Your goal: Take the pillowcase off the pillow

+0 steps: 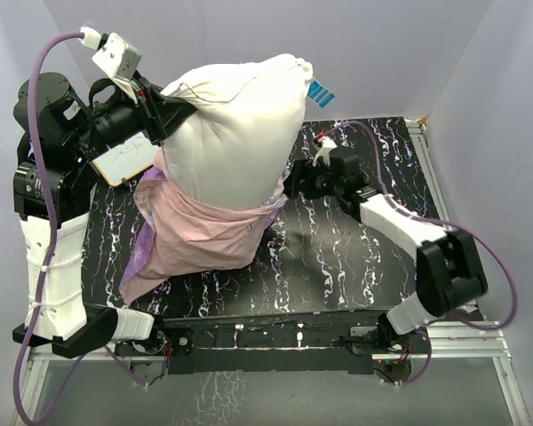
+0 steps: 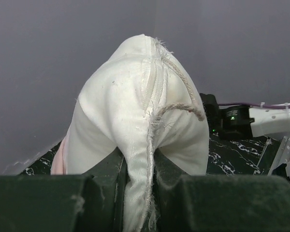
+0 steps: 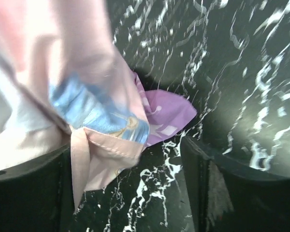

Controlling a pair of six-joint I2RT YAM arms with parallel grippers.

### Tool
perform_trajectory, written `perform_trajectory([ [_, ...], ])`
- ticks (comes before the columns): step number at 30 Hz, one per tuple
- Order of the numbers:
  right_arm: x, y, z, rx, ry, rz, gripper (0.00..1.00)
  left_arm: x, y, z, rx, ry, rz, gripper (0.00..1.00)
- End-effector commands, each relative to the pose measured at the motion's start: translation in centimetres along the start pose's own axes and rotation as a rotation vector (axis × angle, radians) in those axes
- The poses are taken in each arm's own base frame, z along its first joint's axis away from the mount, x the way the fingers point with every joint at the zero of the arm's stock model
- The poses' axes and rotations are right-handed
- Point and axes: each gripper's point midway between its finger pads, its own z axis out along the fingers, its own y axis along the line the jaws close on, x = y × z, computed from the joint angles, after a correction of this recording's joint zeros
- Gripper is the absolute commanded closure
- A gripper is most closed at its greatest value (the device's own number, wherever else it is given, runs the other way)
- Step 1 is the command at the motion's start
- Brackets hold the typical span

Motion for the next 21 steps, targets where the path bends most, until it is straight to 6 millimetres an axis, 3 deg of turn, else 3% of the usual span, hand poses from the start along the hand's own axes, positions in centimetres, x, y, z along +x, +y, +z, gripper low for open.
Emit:
perform_trajectory([
  [1, -12.3, 6.7, -9.0, -0.101, -0.358, -0.315, 0.16, -4.6, -1.3, -1.8, 0.011, -0.174, 0.163, 1.0],
  [5, -18.0, 13.1, -17.3, -0.178, -0.583, -0.571, 0.04, -0.8, -0.2, -0.1, 0.03, -0.072, 0.148, 1.0],
  [7, -19.5, 15.5, -20.6, -0.189, -0.657, -0.702, 0.0, 1.0, 0.3, 0.7, 0.046, -0.015, 0.138, 1.0],
  [9, -20.0, 17.0, -22.7, -0.196, -0.698, -0.782, 0.0, 2.6, 0.8, 1.4, 0.057, 0.043, 0.128, 1.0],
  [13, -20.0, 19.4, -24.4, -0.272, -0.715, -0.923, 0.0, 5.7, 1.4, 2.6, 0.094, 0.148, 0.098, 1.0],
  [21, -19.5, 23.0, -24.1, -0.494, -0.66, -1.05, 0.0, 10.3, 0.2, 3.9, 0.192, 0.272, 0.061, 1.0],
])
